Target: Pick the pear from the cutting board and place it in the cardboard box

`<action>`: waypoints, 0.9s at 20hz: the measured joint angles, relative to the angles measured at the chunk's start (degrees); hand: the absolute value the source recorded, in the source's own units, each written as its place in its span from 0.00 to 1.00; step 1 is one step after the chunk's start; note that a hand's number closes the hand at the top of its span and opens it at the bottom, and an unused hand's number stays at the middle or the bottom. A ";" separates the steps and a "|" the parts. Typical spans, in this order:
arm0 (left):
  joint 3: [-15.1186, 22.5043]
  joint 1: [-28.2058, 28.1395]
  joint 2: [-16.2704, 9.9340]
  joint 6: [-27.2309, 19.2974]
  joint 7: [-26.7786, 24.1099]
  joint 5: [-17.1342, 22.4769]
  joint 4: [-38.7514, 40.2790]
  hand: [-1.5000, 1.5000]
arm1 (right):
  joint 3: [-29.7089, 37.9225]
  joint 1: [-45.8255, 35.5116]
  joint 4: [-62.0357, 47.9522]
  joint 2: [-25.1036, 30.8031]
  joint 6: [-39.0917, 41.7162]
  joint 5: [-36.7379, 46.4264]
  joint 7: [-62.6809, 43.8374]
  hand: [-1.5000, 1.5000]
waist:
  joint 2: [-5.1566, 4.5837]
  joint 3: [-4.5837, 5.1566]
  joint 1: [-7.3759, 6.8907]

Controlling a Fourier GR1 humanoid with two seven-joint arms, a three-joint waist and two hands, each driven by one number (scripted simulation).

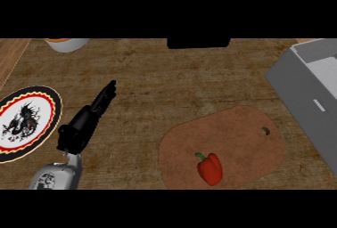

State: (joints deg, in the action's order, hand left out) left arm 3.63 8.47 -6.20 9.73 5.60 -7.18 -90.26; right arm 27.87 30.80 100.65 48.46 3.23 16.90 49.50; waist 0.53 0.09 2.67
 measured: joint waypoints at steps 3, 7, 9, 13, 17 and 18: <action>0.33 0.49 0.39 -0.02 0.41 -0.19 0.29 0.50 | 7.78 3.15 0.83 -0.43 4.57 -6.51 1.79 1.00 | -0.07 0.01 -0.21; 0.18 1.03 0.20 0.60 -0.06 -0.03 0.40 0.50 | 14.49 4.13 1.25 -0.95 10.29 -13.35 -1.62 1.00 | -0.26 -0.01 -1.09; 0.19 0.70 0.03 0.95 0.10 0.06 -0.51 0.50 | 17.65 3.86 2.25 -1.06 12.64 -15.49 -4.83 1.00 | -0.31 -0.01 -1.48; 0.67 1.68 0.97 0.71 0.25 -0.39 0.08 0.50 | 21.05 -0.22 2.13 0.57 16.54 -17.47 -11.54 1.00 | -0.44 -0.02 -2.08; 1.19 0.94 1.29 0.90 -0.97 -0.92 0.40 0.50 | 21.99 -5.84 -0.34 3.35 19.21 -18.41 -17.74 1.00 | -0.52 -0.05 -2.55; 1.23 1.15 1.42 0.82 -1.12 -1.15 0.75 0.50 | 21.16 -7.63 -1.30 3.52 19.19 -17.73 -18.35 1.00 | -0.53 -0.04 -2.64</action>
State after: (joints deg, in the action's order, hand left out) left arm 4.86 9.61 -4.79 10.55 4.48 -8.33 -89.51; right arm 49.03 23.17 99.35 51.98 22.42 -0.83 31.15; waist 0.00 0.05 0.03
